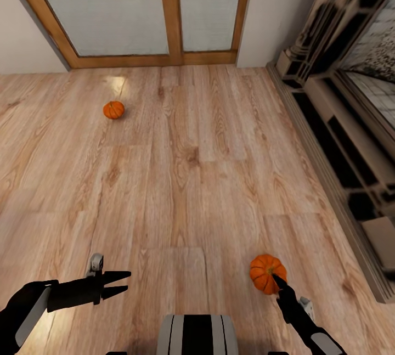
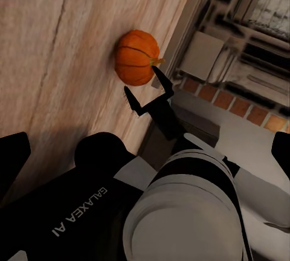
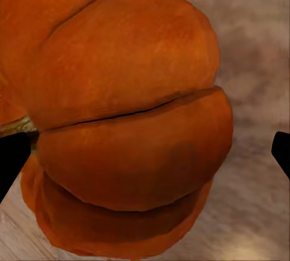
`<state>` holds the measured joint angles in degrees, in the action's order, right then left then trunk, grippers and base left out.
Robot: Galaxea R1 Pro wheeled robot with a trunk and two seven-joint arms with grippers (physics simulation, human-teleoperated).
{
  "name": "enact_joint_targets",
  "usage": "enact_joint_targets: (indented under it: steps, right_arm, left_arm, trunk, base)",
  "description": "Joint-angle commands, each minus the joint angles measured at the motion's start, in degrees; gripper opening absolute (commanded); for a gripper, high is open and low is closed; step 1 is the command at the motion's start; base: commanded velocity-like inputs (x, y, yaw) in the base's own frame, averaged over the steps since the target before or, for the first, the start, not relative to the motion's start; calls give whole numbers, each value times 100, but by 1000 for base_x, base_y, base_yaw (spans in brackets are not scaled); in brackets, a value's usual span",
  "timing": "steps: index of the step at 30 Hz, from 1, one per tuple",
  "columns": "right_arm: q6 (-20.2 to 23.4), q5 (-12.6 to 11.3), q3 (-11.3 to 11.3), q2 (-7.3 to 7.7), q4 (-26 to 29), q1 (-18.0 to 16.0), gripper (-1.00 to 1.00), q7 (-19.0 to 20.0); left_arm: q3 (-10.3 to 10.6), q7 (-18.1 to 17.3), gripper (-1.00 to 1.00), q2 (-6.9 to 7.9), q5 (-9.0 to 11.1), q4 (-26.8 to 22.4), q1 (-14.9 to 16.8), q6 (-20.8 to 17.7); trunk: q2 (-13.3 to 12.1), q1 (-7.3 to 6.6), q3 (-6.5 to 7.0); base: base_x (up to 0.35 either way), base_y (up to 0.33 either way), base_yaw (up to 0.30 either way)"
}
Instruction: Place each of the two pumpkins and all three candles from the living room inside a cabinet in the living room (use any cabinet), then make sure every cabinet is closed, and position the cauldron so it is next to a table in the living room.
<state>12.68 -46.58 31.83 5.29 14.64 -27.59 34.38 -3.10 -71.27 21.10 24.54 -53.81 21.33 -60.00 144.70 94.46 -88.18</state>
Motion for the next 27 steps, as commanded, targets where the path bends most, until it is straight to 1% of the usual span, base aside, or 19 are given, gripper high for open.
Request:
enact_joint_targets:
  steps: [1, 27]
  right_arm:
    - [-20, 71, -37, -2, -14, -1, 100, -186]
    - [-14, 71, -37, -11, -14, -1, 100, -199]
  left_arm:
    - [2, -1, 100, -1, 0, 2, 2, 0]
    - [2, -1, 100, -1, 5, 2, 2, 0]
  trunk:
    - [0, 1, 0]
    - [0, 1, 0]
  base:
    - [66, 0, 0]
    - [5, 0, 0]
